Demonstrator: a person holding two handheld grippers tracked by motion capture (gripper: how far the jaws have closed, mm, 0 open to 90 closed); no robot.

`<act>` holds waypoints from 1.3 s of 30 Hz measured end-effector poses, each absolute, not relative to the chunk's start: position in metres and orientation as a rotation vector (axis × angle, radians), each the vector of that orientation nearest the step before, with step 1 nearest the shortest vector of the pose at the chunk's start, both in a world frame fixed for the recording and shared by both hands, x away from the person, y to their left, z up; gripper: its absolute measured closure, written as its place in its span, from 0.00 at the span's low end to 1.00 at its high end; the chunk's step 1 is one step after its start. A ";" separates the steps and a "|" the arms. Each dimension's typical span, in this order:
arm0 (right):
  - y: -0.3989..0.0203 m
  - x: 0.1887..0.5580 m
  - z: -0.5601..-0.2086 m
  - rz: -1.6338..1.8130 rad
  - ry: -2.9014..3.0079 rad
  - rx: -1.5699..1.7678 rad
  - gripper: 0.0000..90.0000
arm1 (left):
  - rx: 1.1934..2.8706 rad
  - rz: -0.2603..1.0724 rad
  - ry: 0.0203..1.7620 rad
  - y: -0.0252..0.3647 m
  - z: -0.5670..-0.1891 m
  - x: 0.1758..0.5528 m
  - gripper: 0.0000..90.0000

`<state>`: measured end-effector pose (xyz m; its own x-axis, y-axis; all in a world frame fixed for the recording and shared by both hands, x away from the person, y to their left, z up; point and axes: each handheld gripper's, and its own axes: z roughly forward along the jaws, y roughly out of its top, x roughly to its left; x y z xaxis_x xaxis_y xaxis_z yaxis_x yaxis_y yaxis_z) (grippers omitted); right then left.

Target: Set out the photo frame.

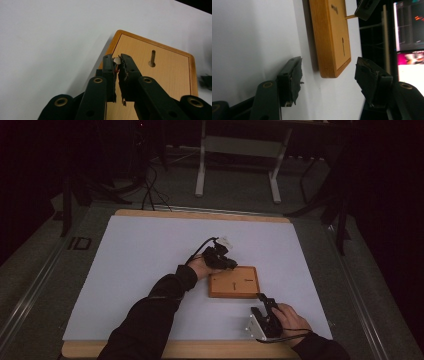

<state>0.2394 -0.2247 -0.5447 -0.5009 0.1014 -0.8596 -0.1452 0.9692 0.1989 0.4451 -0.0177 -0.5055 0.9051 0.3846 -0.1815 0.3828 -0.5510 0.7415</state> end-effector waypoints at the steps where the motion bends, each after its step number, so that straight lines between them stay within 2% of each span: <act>1: -0.224 0.241 -0.547 0.285 2.061 -0.053 0.42 | 2.204 -0.006 0.550 -0.018 -0.506 0.446 0.93; 9: -0.222 0.253 -0.558 0.197 2.006 -0.100 0.48 | 2.195 -0.036 0.572 -0.016 -0.506 0.450 0.93; 21: -0.219 0.263 -0.568 0.143 1.949 -0.161 0.73 | 2.208 -0.031 0.563 -0.018 -0.505 0.449 0.93; 36: -0.223 0.265 -0.563 0.169 1.960 -0.197 0.75 | 2.220 0.003 0.545 -0.019 -0.504 0.448 0.93; 37: -0.224 0.265 -0.563 0.170 1.960 -0.201 0.75 | 2.229 0.002 0.530 -0.019 -0.503 0.447 0.91; 39: -0.224 0.265 -0.563 0.173 1.960 -0.204 0.75 | 2.224 0.028 0.516 -0.018 -0.501 0.443 0.81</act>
